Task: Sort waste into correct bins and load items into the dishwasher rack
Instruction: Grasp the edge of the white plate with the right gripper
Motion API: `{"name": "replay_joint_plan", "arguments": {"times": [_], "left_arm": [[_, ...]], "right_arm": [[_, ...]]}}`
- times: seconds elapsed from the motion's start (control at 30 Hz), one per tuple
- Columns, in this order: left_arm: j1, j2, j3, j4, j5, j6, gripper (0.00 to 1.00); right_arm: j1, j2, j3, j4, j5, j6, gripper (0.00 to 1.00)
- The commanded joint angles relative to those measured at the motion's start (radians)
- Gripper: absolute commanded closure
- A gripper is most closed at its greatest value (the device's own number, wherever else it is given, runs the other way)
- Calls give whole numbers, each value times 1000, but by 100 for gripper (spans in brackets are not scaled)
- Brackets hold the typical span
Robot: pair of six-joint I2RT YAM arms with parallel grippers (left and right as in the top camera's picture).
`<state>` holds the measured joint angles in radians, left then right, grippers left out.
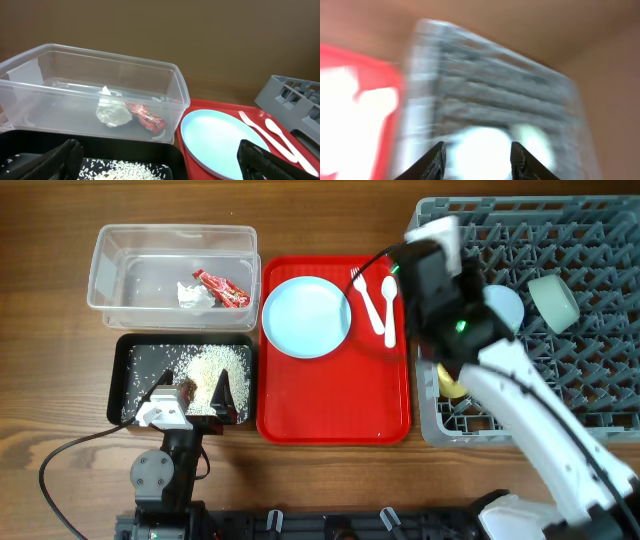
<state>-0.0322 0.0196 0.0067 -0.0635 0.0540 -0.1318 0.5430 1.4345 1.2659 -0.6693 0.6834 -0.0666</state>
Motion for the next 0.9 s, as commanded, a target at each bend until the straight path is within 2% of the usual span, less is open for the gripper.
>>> {"name": "replay_joint_plan", "arguments": {"times": [0.0,0.13,0.2,0.27,0.37,0.47,0.53,0.67,0.77,0.83,0.87], "left_arm": [[6,-3,-1,-9,5,13,0],[6,-3,-1,-9,5,13,0],[6,-3,-1,-9,5,13,0],[6,-3,-1,-9,5,13,0],[6,-3,-1,-9,5,13,0],[6,-3,-1,-9,5,13,0],[6,-3,-1,-9,5,13,0],[6,-3,-1,-9,5,13,0],[6,-3,-1,-9,5,13,0],[6,-3,-1,-9,5,13,0],[6,-3,-1,-9,5,13,0]], "right_arm": [[132,-28,1,-50,-558,86,58],[188,34,1,-64,-885,407,58],[163,97,2,-75,-861,492,58],[103,161,5,-30,-794,547,49],[-13,278,6,63,-829,591,50],[-95,404,6,132,-991,643,49],[-99,472,6,175,-996,650,46],[-97,554,5,208,-981,777,48],[-85,574,5,225,-975,785,69],[-74,574,5,207,-925,800,89],[-74,574,5,189,-896,817,95]]}}
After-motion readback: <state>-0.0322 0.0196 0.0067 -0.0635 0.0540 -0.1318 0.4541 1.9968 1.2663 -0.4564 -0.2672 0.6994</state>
